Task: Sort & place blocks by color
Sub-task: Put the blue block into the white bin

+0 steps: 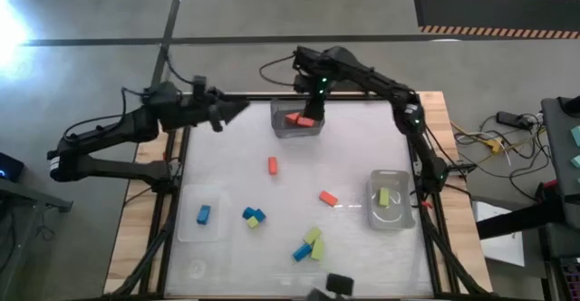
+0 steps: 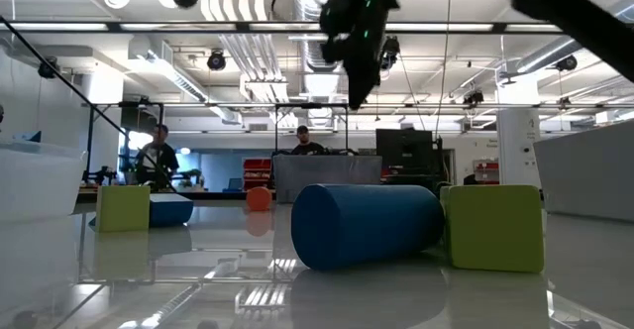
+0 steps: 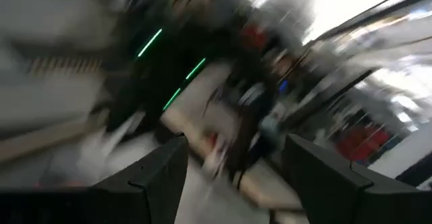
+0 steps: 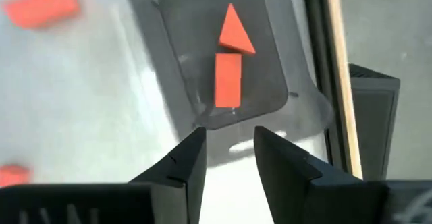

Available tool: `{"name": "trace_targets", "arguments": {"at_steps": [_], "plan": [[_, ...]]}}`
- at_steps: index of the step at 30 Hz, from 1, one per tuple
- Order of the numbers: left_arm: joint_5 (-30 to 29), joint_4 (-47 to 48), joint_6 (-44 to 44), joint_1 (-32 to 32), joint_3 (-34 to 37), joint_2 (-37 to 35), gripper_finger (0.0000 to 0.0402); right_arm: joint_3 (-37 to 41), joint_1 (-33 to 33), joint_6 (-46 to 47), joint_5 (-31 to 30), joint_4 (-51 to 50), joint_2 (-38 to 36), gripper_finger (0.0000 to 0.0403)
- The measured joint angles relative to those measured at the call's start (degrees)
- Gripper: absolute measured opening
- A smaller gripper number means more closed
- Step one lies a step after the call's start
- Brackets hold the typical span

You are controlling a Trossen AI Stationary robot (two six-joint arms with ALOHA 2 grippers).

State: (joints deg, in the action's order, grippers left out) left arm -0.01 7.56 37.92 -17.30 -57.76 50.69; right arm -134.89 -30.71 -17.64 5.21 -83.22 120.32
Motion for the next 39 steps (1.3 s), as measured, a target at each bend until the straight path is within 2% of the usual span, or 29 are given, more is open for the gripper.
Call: {"name": "trace_targets", "arguments": {"at_steps": [4, 11, 17, 26, 35, 39], "plan": [[0.5, 9.1, 5.8, 3.0, -0.1, 3.5, 0.0228, 0.1, 1.5, 4.4, 2.0, -1.0, -6.9, 0.0094], [2.9, 15.9, 12.4, 11.9, -2.4, 13.4, 0.0228, 0.1, 6.2, 8.4, 2.8, -0.7, -19.3, 0.0065], [5.5, 27.0, 16.7, 19.7, -6.6, 22.3, 0.0228, 0.1, 11.1, 11.7, 2.8, 2.1, -26.2, 0.0049], [5.9, 43.2, 18.8, 27.9, -16.0, 35.0, 0.0228, 0.2, 18.4, 17.6, 2.7, 2.6, -29.9, 0.0042], [6.9, 46.0, 18.7, 29.3, -18.5, 43.6, 0.0228, 0.2, 27.2, 22.4, 1.6, 2.7, -30.5, 0.0042], [6.9, 46.0, 18.7, 29.3, -18.0, 46.0, 0.0228, 0.2, 30.7, 23.7, -3.7, 2.8, -30.9, 0.0042]]}}
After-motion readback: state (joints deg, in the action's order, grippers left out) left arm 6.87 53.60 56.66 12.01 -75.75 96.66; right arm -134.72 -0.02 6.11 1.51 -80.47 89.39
